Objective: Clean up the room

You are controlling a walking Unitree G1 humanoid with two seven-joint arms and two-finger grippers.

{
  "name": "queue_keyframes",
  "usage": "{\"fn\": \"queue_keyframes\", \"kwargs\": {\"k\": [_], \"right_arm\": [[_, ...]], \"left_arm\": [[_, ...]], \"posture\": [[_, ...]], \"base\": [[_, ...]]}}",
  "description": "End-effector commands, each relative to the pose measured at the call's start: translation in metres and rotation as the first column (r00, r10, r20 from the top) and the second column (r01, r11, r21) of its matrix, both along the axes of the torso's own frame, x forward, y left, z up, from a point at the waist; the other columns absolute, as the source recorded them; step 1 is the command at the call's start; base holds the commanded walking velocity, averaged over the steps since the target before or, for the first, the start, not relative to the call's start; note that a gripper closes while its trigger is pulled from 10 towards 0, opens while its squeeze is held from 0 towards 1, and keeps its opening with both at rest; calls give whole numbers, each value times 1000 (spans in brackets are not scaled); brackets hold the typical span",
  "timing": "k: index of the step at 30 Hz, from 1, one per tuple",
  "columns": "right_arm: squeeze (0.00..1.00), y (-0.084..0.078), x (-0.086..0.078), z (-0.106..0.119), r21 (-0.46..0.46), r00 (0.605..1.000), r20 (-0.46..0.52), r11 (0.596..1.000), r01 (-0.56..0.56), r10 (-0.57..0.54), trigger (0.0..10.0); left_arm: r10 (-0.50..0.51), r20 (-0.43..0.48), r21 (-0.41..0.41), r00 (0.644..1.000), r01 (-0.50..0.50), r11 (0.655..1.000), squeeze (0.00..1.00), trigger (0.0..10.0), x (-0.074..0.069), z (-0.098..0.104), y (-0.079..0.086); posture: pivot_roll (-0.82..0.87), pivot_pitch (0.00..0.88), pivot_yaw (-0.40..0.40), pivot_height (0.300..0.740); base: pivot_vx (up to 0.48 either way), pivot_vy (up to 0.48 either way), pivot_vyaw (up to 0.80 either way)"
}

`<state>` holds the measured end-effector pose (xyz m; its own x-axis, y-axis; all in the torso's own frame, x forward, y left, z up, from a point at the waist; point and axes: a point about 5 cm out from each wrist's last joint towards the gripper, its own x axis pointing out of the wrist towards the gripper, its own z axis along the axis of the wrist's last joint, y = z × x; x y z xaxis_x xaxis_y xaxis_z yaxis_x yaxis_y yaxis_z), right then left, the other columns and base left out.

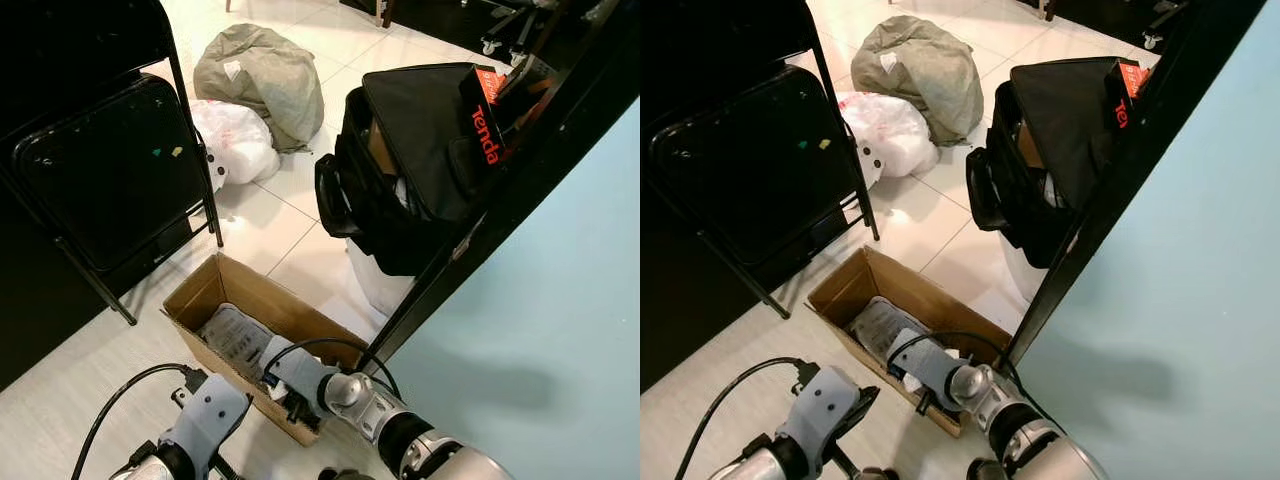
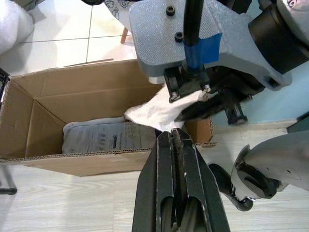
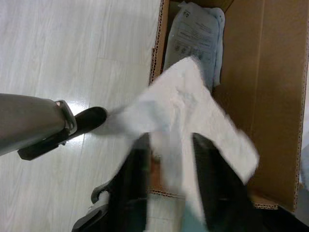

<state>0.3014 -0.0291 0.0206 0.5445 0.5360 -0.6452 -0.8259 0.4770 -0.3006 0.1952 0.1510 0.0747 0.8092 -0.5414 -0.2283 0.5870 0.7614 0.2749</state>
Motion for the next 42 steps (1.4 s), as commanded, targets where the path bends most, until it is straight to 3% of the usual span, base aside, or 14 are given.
{"fn": "queue_keyframes", "kwargs": {"k": [1, 2, 3, 4, 5, 13, 20, 21, 24, 26, 28, 31, 32, 42], "right_arm": [[1000, 1, -6, -7, -21, 1000, -24, 1000, -21, 20, 10000], [1000, 1, -6, -7, -23, 1000, -18, 1000, -14, 14, 10000], [514, 1, -5, -6, -25, 1000, -11, 1000, -9, 9, 10000], [514, 1, -5, -6, -25, 1000, -11, 1000, -9, 9, 10000], [0, 1, -4, -5, -28, 1000, -2, 1000, -6, 6, 10000], [0, 0, -1, -3, -28, 1000, 20, 1000, 2, -1, 10000], [0, -9, 9, 5, 67, 990, 12, 988, 136, -137, 10000], [0, -14, 13, 7, 111, 980, -17, 974, 198, -197, 10000], [0, -21, 15, 8, 148, 970, -49, 959, 243, -238, 10000], [0, -42, 14, 3, 208, 932, -118, 909, 361, -343, 10000], [0, -56, 11, -1, 243, 886, -189, 854, 460, -423, 10000], [0, -60, 11, -2, 254, 863, -225, 828, 500, -452, 10000], [0, -67, 11, -1, 278, 829, -266, 784, 555, -492, 10000], [0, -72, 7, 3, 321, 830, -250, 766, 557, -498, 10000]], "left_arm": [[-12, -18, 14, 1000, 12, 1000, 0, 10000, -5, -2, -1], [-10, -16, 18, 1000, 11, 1000, 0, 10000, -4, -2, 0], [-8, -15, 21, 1000, 9, 1000, 0, 10000, -3, -2, 1], [-8, -15, 21, 1000, 9, 1000, 0, 10000, -3, -2, 1], [-6, -12, 25, 1000, 7, 1000, 0, 10000, -2, -2, 2], [4, -2, 36, 1000, -4, 999, 0, 10000, 1, -1, 4], [207, -6, 72, 978, -206, 976, 0, 10000, 16, -12, 15], [303, -32, 40, 953, -301, 953, 0, 10000, 20, -15, 17], [391, -49, 14, 919, -390, 921, 0, 10000, 24, -18, 18], [542, -83, 28, 836, -542, 840, 0, 10000, 30, -29, 17], [597, -95, 29, 796, -597, 801, 0, 10000, 35, -32, 13], [605, -102, 16, 790, -606, 795, 0, 10000, 37, -32, 11], [614, -80, 4, 785, -616, 788, 0, 10000, 44, -28, 8], [613, -56, -17, 788, -614, 789, 0, 10000, 55, -22, 7]], "posture": [[92, 288, -90, 740], [90, 286, -90, 740], [89, 285, -90, 740], [89, 285, -90, 740], [89, 282, -90, 740], [85, 266, -89, 740], [75, 198, -72, 740], [71, 187, -66, 740], [61, 157, -50, 740], [45, 101, -17, 740], [39, 85, -6, 740], [39, 85, -6, 740], [32, 66, 14, 740], [23, 35, 38, 740]], "base": [[0, 0, 0], [0, 0, 0], [0, 0, 0], [0, 0, 0], [0, 0, 0], [0, 0, 0], [0, 0, 0], [0, 0, 0], [0, 0, 0], [0, 0, 0], [0, 0, 0], [0, 0, 0], [0, 0, 0], [0, 0, 0]]}}
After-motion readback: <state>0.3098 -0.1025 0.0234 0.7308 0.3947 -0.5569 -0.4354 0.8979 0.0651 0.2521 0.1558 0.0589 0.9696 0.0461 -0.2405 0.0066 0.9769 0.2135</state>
